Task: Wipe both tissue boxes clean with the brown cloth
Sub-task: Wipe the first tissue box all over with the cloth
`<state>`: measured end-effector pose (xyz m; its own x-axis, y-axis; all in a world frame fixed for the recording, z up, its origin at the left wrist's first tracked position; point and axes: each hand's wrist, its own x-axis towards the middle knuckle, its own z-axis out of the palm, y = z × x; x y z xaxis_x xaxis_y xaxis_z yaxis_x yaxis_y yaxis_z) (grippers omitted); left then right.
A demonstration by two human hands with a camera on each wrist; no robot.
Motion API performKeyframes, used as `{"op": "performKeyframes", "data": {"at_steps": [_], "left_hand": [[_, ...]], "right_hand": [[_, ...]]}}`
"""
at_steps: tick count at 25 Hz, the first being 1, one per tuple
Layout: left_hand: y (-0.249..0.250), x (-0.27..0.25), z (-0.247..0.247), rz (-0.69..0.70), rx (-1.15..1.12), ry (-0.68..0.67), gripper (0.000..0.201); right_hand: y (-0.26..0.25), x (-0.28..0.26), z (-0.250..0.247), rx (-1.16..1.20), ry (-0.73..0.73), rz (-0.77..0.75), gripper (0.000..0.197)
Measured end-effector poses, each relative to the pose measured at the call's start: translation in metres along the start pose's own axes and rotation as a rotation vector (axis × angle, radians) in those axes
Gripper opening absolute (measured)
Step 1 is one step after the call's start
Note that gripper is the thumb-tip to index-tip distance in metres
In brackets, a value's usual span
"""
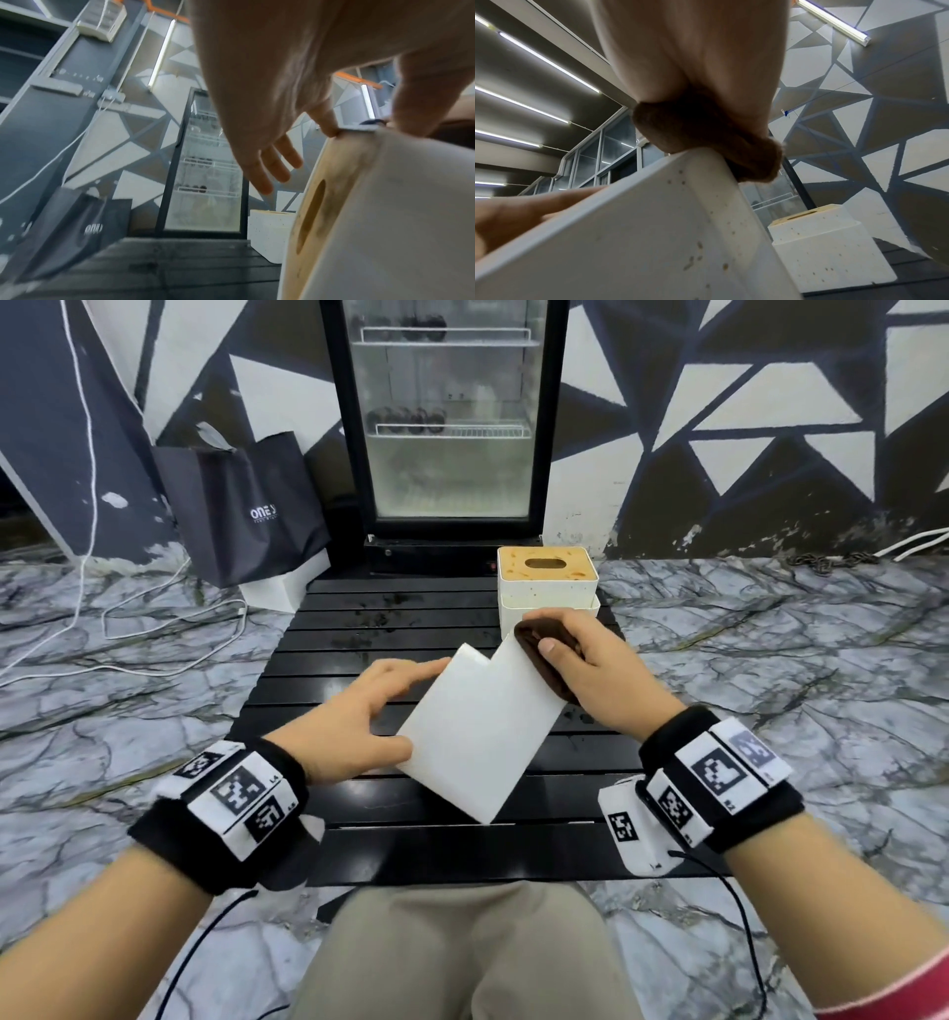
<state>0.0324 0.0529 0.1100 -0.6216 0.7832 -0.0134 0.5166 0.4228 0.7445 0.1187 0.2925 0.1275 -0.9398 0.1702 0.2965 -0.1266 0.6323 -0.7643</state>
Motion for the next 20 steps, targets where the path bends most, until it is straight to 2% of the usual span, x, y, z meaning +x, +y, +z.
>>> {"op": "performKeyframes", "data": {"at_steps": [2, 5, 6, 9, 11, 15, 20], "left_hand": [[0.014, -0.001, 0.006, 0.009, 0.121, 0.126, 0.077], [0.034, -0.002, 0.026, -0.090, 0.308, 0.207, 0.108], [0.039, -0.001, 0.033, -0.116, 0.363, 0.227, 0.111], [0.043, 0.003, 0.043, -0.089, 0.430, 0.351, 0.102], [0.038, 0.004, 0.044, -0.083, 0.345, 0.430, 0.092], [0.019, -0.001, 0.042, 0.000, 0.111, 0.407, 0.088], [-0.001, -0.002, 0.045, 0.073, -0.003, 0.257, 0.091]], "right_hand": [[-0.009, -0.004, 0.007, 0.008, 0.008, -0.017, 0.028], [-0.022, -0.005, 0.023, -0.040, 0.011, -0.071, 0.029], [-0.026, -0.006, 0.028, -0.057, 0.010, -0.084, 0.029], [-0.032, -0.008, 0.036, -0.029, -0.011, -0.115, 0.030], [-0.031, -0.011, 0.034, 0.025, -0.021, -0.088, 0.030], [-0.016, -0.011, 0.013, 0.136, 0.039, 0.071, 0.028], [0.008, -0.011, -0.009, 0.083, 0.113, 0.171, 0.028]]}}
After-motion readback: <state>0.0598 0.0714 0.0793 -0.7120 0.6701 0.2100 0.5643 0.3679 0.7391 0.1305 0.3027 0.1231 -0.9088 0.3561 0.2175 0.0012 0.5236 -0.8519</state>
